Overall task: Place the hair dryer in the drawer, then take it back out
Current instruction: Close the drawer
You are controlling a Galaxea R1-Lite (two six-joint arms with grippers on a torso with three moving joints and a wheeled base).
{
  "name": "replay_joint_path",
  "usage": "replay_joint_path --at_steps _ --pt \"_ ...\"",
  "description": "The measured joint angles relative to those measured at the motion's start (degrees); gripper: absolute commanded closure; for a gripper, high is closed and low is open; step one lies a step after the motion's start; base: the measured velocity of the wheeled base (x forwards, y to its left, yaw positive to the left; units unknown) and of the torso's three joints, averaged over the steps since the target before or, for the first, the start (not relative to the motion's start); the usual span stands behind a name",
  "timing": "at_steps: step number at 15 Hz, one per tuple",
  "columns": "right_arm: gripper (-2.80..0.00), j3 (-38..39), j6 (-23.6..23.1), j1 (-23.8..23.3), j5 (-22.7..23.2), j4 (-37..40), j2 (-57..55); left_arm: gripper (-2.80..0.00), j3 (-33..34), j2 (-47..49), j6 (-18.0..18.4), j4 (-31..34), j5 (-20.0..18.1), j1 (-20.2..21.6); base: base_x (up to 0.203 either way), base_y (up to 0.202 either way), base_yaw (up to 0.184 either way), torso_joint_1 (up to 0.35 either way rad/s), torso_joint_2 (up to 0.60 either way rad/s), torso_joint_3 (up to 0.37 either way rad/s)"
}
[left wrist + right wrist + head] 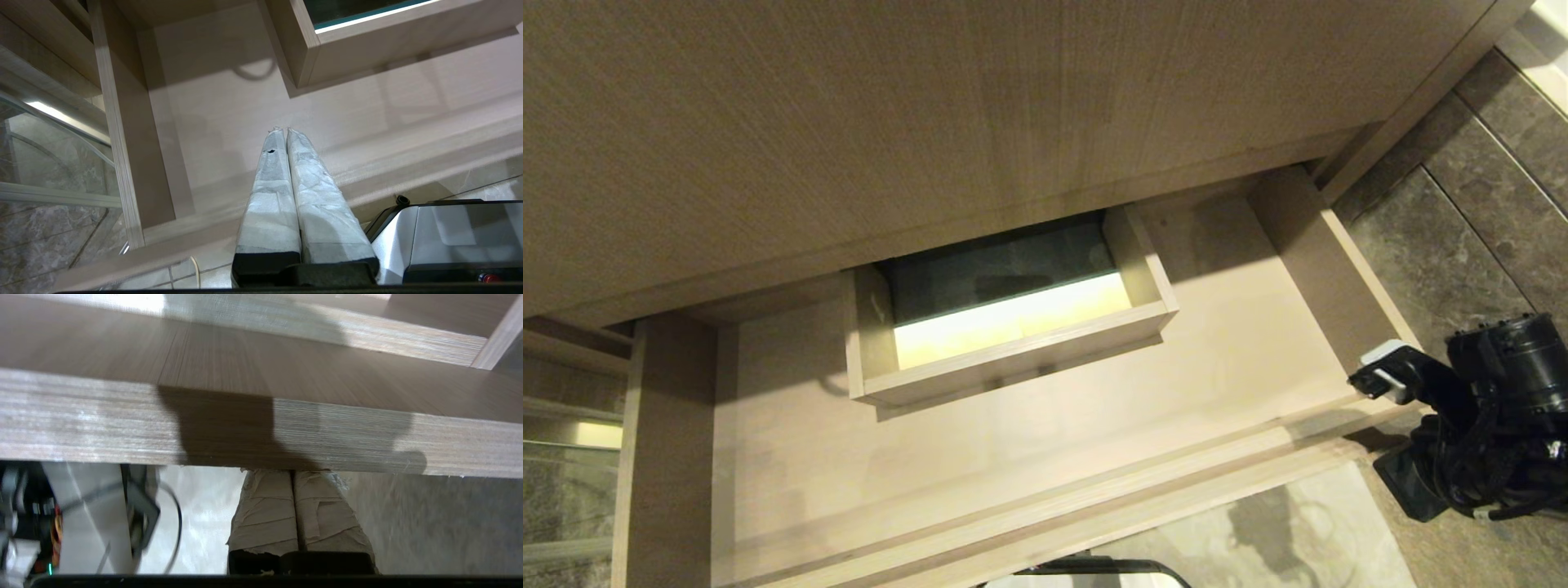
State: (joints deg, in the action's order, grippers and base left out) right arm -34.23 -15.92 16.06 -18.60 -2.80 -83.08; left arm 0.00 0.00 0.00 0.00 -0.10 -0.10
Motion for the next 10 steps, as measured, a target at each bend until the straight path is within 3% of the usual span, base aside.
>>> replay_joint_path --at_steps 6,10 --pt "0.00 -0.91 0.26 -2.22 -0.15 -13.78 0.15 0.00 0.00 0.00 0.00 0.00 0.00 0.00 0.000 0.000 0.000 0.000 0.00 0.000" --pt "0.00 -3.14 5.06 -2.74 -0.13 -21.37 -0.30 0.00 0.00 0.00 0.00 0.00 0.00 0.00 0.000 0.000 0.000 0.000 0.00 0.000"
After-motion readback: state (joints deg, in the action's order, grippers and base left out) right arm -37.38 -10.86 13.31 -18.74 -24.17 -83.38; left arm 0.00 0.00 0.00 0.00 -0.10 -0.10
